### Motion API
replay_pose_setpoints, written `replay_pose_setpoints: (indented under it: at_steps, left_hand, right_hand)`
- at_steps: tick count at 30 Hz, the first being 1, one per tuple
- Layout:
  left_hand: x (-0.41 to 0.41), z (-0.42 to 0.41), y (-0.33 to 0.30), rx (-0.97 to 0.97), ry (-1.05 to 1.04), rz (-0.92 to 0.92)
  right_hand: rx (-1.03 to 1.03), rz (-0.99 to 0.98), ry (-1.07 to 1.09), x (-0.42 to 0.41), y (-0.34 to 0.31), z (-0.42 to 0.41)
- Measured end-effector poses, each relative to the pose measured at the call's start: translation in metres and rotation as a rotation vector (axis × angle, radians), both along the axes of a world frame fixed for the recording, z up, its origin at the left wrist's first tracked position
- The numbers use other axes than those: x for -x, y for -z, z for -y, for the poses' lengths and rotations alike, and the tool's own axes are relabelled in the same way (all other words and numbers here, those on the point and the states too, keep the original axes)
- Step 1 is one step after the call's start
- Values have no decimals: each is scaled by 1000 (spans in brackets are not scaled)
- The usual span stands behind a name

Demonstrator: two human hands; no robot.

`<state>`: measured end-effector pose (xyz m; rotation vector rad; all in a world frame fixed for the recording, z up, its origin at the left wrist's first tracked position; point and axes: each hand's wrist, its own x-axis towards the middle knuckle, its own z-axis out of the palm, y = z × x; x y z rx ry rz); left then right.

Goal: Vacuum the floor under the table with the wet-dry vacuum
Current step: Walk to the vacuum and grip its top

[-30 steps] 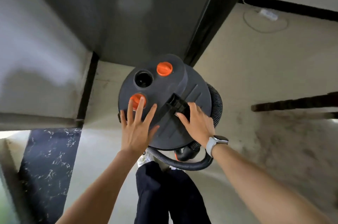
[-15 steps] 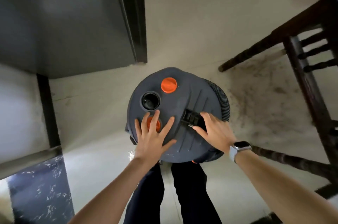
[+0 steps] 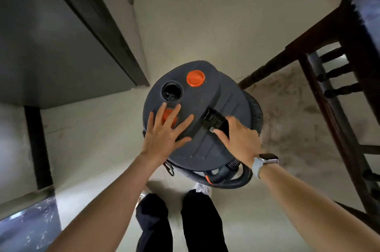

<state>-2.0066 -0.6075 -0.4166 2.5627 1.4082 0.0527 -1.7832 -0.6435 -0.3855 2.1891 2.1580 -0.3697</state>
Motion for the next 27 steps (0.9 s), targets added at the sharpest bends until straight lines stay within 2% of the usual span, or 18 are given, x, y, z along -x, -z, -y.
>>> replay_pose_setpoints:
  at_steps: [5, 11, 17, 20, 27]
  left_hand:
    - [-34, -49, -3, 11, -2, -82]
    - [-51, -102, -2, 56, 4, -92]
    - [-63, -181, -8, 99, 50, -101]
    - [-68, -225, -10, 124, -25, -59]
    - [-77, -336, -16, 242, -167, -105]
  right_hand:
    - [18, 19, 20, -25, -1, -41]
    - [-37, -23, 56, -37, -3, -91]
    - [32, -18, 150, -39, -2, -154]
    - [-2, -45, 237, -33, -2, -197]
    - [21, -169, 330, -20, 4, -303]
